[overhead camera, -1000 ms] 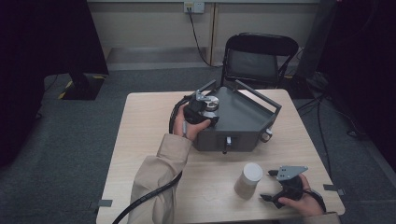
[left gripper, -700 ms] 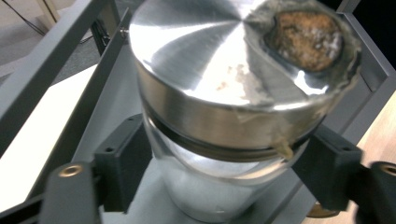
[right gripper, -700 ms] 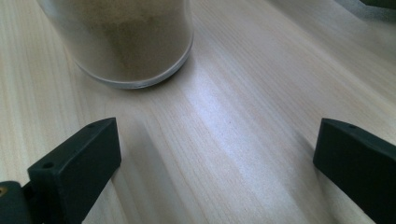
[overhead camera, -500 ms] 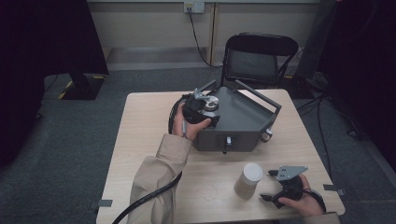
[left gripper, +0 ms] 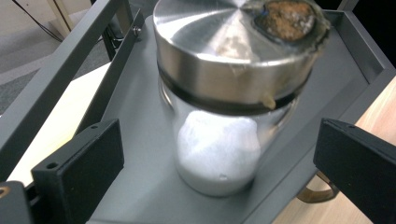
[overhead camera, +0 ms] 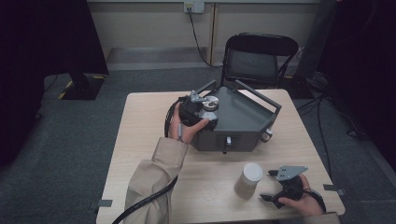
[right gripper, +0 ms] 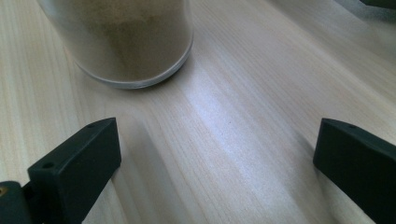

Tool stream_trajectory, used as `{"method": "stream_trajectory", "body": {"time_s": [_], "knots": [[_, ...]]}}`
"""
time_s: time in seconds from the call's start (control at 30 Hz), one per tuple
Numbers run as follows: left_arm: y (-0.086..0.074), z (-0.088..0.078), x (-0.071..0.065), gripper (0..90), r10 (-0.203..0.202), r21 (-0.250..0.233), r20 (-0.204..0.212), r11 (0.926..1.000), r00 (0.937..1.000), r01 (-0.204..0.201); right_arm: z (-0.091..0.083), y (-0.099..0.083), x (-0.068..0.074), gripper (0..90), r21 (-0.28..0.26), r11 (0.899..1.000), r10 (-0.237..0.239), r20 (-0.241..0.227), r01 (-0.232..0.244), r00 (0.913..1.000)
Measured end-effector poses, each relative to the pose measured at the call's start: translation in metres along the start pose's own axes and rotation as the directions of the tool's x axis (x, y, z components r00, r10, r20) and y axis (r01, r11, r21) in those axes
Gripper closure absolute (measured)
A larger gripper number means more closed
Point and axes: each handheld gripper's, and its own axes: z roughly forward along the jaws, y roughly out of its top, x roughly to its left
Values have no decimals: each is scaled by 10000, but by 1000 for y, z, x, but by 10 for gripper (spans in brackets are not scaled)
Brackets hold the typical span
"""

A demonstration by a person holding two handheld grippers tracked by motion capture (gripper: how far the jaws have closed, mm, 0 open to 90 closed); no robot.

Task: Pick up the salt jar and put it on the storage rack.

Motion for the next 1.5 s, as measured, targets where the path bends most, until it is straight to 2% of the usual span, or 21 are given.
{"method": "stream_trajectory", "body": {"time_s": [0.63, 0.77, 0.93, 1.17, 1.4, 1.5], "knots": [[-29, -14, 8, 30, -141, 30, -19, 9999, 9999, 141, 0, 0, 1, 0, 5, 10000, 14, 20, -14, 10000], [-35, -19, 7, 32, -150, -41, -30, 9999, 9999, 150, 0, 0, 1, 0, 7, 10000, 17, 23, -17, 10000], [-41, -24, 5, 34, 40, 38, -51, 10000, 10000, -39, 0, 0, 1, 0, 7, 10000, 17, 25, -17, 10000], [-54, -28, 7, 34, -70, -11, 18, 10000, 10000, 70, 0, 0, 1, 0, 6, 10000, 17, 25, -17, 10000], [-67, -33, 6, 35, 60, 4, 66, 10000, 10000, -60, 0, 0, 1, 0, 6, 10000, 18, 24, -18, 10000], [-74, -33, 6, 36, -39, -29, 62, 10000, 10000, 39, 0, 0, 1, 0, 6, 10000, 20, 25, -20, 10000]]}}
